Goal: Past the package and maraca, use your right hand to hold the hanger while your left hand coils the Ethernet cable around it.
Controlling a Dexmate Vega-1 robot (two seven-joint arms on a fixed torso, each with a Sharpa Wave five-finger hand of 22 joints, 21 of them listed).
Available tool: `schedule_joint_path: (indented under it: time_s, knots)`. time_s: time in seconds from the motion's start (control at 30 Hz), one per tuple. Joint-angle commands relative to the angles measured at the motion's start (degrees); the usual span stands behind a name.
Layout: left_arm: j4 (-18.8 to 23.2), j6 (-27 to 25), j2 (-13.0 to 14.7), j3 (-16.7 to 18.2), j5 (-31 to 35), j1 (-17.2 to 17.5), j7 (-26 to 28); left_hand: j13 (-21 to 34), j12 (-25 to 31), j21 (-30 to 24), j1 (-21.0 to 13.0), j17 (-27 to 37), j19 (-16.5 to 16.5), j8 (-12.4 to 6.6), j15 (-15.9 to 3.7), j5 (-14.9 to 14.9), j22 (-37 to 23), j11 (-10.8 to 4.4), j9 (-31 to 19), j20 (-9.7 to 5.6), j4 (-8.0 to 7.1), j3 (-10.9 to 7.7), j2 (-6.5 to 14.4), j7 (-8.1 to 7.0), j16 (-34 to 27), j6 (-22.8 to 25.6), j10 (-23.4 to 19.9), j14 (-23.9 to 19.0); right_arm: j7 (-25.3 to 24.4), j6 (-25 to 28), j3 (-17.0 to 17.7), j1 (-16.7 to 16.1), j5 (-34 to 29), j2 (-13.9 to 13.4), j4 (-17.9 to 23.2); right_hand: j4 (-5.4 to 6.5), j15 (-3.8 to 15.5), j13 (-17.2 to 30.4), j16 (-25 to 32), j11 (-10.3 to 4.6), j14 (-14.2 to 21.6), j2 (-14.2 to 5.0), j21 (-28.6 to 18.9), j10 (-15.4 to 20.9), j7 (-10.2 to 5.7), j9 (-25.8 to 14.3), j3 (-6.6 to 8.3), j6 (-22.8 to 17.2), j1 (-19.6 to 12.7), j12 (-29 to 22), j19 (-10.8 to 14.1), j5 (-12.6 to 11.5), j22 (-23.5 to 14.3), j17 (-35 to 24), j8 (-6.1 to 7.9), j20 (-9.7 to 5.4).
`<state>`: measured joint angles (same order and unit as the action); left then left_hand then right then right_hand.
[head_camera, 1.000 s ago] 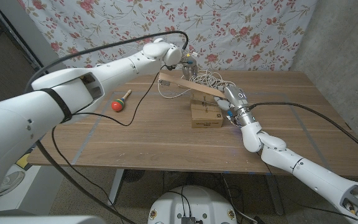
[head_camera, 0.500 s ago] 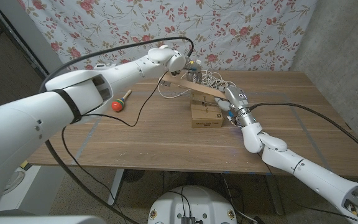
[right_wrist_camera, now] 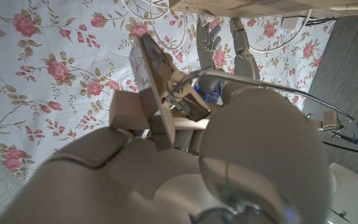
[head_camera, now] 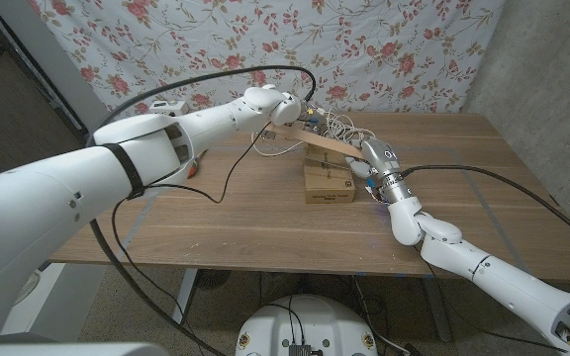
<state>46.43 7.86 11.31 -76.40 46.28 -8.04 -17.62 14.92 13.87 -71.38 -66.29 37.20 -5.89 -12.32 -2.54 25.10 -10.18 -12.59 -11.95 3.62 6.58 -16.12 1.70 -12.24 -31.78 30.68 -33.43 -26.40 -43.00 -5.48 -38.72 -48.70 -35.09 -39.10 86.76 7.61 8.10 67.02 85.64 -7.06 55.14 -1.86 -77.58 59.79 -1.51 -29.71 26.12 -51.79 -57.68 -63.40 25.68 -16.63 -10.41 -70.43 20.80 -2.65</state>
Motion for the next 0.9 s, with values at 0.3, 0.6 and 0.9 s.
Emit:
schedule_joint_path:
  time_s: [0.3, 0.6, 0.9]
  knots:
    - [-21.49, 3.55, -11.42, -8.42, 2.28, -2.24, 11.40, 0.07, 0.07, 0.51, -2.47, 0.88, -1.22, -0.07, -8.61, -1.60, -0.33, 0.19, 0.18, -0.74, 0.71, 0.41, 0.86, 0.11, -1.01, 1.95, -1.80, -2.28, 0.60, -2.51, 0.43, 1.44, 1.28, 0.04, -2.73, 0.05, 4.06, -0.15, 0.38, 0.29, -0.34, -7.85, -0.26, 0.38, 1.26, 0.10, 0.36, -1.75, 7.26, -0.36, 0.20, -0.18, -0.09, -0.16, 0.62, -5.12]
    - [-26.23, -1.98, -14.78, -12.57, -2.69, -1.71, 12.90, 0.21, 0.88, 0.34, -2.36, 0.06, -3.13, -0.44, -9.56, -2.79, -0.35, 0.34, 0.27, -0.99, 0.05, 0.33, 2.53, 1.04, -1.03, 4.28, -4.98, -5.77, 0.82, -3.72, -0.06, 2.86, 1.42, 0.50, -4.62, 0.02, 4.06, -0.73, 0.43, 0.41, -0.33, -7.83, -0.22, 0.59, 1.12, 0.02, 0.38, -1.79, 7.23, -0.12, 0.05, -0.16, -0.09, -0.16, 0.75, -5.03]
    - [-25.67, 1.01, -13.42, -13.84, -6.77, -2.45, 16.20, 3.36, 8.66, -0.97, -2.34, -0.11, -8.30, -5.43, -10.09, -7.60, -0.50, 0.60, -0.01, -2.55, -1.01, -0.05, 7.55, 8.10, -2.92, 23.16, -26.08, -17.00, 0.68, -3.98, -0.41, 3.43, 1.20, 0.71, -5.13, 0.01, 4.06, 0.18, 0.46, 0.43, -0.36, -7.82, -0.25, 0.37, 1.15, -0.06, 0.37, -1.75, 7.22, -0.64, 0.14, -0.14, -0.09, -0.16, 0.84, -5.09]
